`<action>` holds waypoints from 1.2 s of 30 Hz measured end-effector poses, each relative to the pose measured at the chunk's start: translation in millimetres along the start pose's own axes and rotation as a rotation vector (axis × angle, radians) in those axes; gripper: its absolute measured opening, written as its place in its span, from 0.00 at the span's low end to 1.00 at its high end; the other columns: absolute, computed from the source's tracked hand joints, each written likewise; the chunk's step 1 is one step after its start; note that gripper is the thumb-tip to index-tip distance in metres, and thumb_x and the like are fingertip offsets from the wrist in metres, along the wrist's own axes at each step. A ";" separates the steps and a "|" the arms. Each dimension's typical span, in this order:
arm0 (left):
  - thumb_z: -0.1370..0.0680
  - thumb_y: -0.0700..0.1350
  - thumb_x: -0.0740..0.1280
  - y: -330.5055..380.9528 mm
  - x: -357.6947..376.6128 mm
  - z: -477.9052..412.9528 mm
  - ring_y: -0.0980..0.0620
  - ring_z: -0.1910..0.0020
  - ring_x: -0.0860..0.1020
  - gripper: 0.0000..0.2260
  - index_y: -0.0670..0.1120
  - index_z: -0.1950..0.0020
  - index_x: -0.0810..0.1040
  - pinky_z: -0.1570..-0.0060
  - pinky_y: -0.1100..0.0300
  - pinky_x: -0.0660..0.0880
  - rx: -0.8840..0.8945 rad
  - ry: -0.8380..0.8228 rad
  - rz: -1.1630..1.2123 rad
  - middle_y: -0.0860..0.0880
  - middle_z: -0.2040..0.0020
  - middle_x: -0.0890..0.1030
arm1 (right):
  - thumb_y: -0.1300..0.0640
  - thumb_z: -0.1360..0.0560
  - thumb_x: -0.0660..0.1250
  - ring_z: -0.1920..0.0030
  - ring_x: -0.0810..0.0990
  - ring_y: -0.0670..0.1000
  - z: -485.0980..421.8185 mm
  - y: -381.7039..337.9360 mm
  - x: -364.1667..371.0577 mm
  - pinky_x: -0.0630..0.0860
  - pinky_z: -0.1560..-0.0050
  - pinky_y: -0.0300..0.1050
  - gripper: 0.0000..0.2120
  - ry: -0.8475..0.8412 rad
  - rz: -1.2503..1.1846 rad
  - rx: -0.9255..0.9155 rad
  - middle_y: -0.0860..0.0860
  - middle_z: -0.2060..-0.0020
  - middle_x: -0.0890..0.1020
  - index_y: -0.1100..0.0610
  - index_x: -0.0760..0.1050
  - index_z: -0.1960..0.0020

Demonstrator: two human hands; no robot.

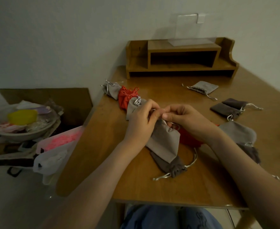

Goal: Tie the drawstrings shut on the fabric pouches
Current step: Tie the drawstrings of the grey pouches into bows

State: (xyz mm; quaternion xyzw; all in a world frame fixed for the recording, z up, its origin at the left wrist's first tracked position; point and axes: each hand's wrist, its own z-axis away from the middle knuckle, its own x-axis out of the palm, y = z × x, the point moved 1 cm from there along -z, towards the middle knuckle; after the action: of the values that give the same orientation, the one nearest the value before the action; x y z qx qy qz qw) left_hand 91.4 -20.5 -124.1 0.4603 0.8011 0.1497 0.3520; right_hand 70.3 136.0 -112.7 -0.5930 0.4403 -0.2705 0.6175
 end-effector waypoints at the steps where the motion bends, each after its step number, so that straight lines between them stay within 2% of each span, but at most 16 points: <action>1: 0.22 0.44 0.64 -0.1 0.3 -0.4 0.64 0.63 0.74 0.07 0.41 0.55 0.75 0.65 0.71 0.69 -0.004 -0.014 -0.002 0.57 0.63 0.73 | 0.52 0.30 0.67 0.62 0.72 0.54 -0.2 0.5 -0.2 0.70 0.60 0.42 0.18 0.003 0.011 0.004 0.60 0.62 0.76 0.64 0.77 0.48; 4: 0.21 0.41 0.64 0.5 0.6 -0.4 0.63 0.61 0.76 0.05 0.40 0.52 0.75 0.63 0.70 0.72 -0.049 -0.053 0.061 0.59 0.62 0.74 | 0.55 0.26 0.67 0.62 0.72 0.53 -0.5 -0.7 -0.3 0.71 0.60 0.42 0.11 0.030 0.028 -0.020 0.59 0.62 0.76 0.62 0.77 0.50; 6: 0.20 0.39 0.63 -1.4 1.6 -0.9 0.66 0.60 0.76 0.02 0.41 0.51 0.75 0.61 0.71 0.72 -0.099 -0.100 0.108 0.60 0.61 0.75 | 0.59 0.23 0.64 0.64 0.73 0.51 -0.6 -0.3 -0.5 0.72 0.60 0.39 0.05 0.078 0.008 -0.055 0.56 0.63 0.76 0.60 0.76 0.52; 9: 0.21 0.37 0.63 -3.3 3.2 -3.8 0.65 0.61 0.77 0.04 0.45 0.53 0.75 0.57 0.69 0.74 -0.314 -0.219 0.313 0.54 0.61 0.78 | 0.59 0.22 0.64 0.64 0.74 0.48 -2.2 1.7 0.4 0.72 0.61 0.37 0.03 0.156 -0.023 -0.104 0.53 0.65 0.77 0.57 0.75 0.54; 11: 0.21 0.36 0.63 -3.9 3.4 -4.8 0.65 0.63 0.77 0.05 0.44 0.53 0.77 0.58 0.69 0.74 -0.439 -0.247 0.431 0.53 0.62 0.79 | 0.58 0.23 0.64 0.63 0.72 0.53 -3.2 5.0 1.7 0.69 0.61 0.41 0.03 0.184 -0.013 -0.134 0.60 0.64 0.75 0.56 0.74 0.54; 14: 0.21 0.37 0.63 -4.4 3.0 -4.2 0.63 0.65 0.76 0.07 0.45 0.56 0.79 0.60 0.69 0.73 -0.512 -0.264 0.461 0.54 0.64 0.79 | 0.59 0.22 0.64 0.62 0.72 0.53 -4.8 8.6 3.1 0.70 0.60 0.43 0.02 0.226 0.081 -0.207 0.67 0.61 0.74 0.56 0.74 0.54; 18: 0.21 0.39 0.64 -5.6 6.1 -3.4 0.56 0.61 0.75 0.07 0.46 0.56 0.80 0.56 0.61 0.72 -0.549 -0.308 0.400 0.46 0.60 0.78 | 0.64 0.22 0.64 0.64 0.73 0.44 -5.0 8.3 5.9 0.70 0.61 0.34 0.03 0.279 0.239 -0.311 0.53 0.64 0.76 0.62 0.74 0.54; 20: 0.20 0.39 0.63 -4.6 7.5 -2.5 0.52 0.58 0.77 0.07 0.44 0.53 0.80 0.54 0.58 0.73 -0.559 -0.325 0.431 0.45 0.59 0.79 | 0.65 0.23 0.64 0.65 0.72 0.42 -6.0 8.9 7.0 0.69 0.62 0.32 0.02 0.292 0.282 -0.344 0.53 0.64 0.76 0.62 0.74 0.55; 23: 0.20 0.39 0.63 -2.3 8.4 -0.5 0.47 0.50 0.79 0.07 0.45 0.50 0.81 0.46 0.51 0.75 -0.584 -0.348 0.500 0.39 0.52 0.82 | 0.61 0.24 0.66 0.62 0.73 0.42 -8.6 9.8 7.6 0.69 0.60 0.34 0.03 0.309 0.329 -0.388 0.51 0.62 0.77 0.56 0.74 0.56; 25: 0.20 0.39 0.62 -0.5 8.2 0.6 0.49 0.51 0.78 0.08 0.46 0.52 0.80 0.47 0.54 0.74 -0.596 -0.380 0.545 0.40 0.52 0.81 | 0.58 0.26 0.65 0.60 0.74 0.45 -10.1 10.9 5.9 0.70 0.58 0.37 0.02 0.342 0.372 -0.407 0.49 0.61 0.76 0.54 0.74 0.57; 27: 0.20 0.40 0.62 1.1 8.2 1.3 0.56 0.56 0.77 0.09 0.48 0.55 0.80 0.53 0.62 0.72 -0.602 -0.425 0.552 0.48 0.59 0.81 | 0.58 0.26 0.65 0.59 0.74 0.46 -10.6 12.0 4.1 0.70 0.57 0.38 0.01 0.362 0.405 -0.416 0.50 0.61 0.76 0.54 0.74 0.57; 29: 0.20 0.41 0.63 1.5 8.6 1.5 0.61 0.60 0.78 0.09 0.50 0.57 0.79 0.57 0.66 0.73 -0.587 -0.430 0.513 0.56 0.64 0.81 | 0.57 0.26 0.65 0.59 0.72 0.43 -10.3 11.7 4.3 0.68 0.57 0.34 0.03 0.370 0.469 -0.461 0.49 0.61 0.76 0.57 0.75 0.57; 32: 0.20 0.40 0.64 -2.1 11.2 0.8 0.54 0.49 0.80 0.07 0.50 0.50 0.80 0.48 0.59 0.76 -0.564 -0.344 0.464 0.49 0.53 0.83 | 0.56 0.26 0.64 0.58 0.70 0.41 -10.8 9.3 7.0 0.66 0.55 0.32 0.08 0.379 0.577 -0.578 0.45 0.62 0.73 0.61 0.76 0.58; 36: 0.20 0.40 0.63 -1.5 9.4 -1.9 0.60 0.52 0.80 0.08 0.48 0.49 0.81 0.53 0.68 0.75 -0.643 -0.301 0.663 0.54 0.55 0.83 | 0.55 0.25 0.62 0.57 0.71 0.37 -11.5 7.2 3.1 0.66 0.55 0.29 0.05 0.419 0.536 -0.583 0.38 0.60 0.72 0.56 0.74 0.57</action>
State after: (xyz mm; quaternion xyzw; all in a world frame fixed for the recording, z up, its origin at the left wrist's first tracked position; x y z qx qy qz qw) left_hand 86.1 -13.3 -127.5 0.5754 0.4645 0.4255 0.5217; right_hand 60.5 128.8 -119.3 -0.5396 0.7519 -0.0799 0.3702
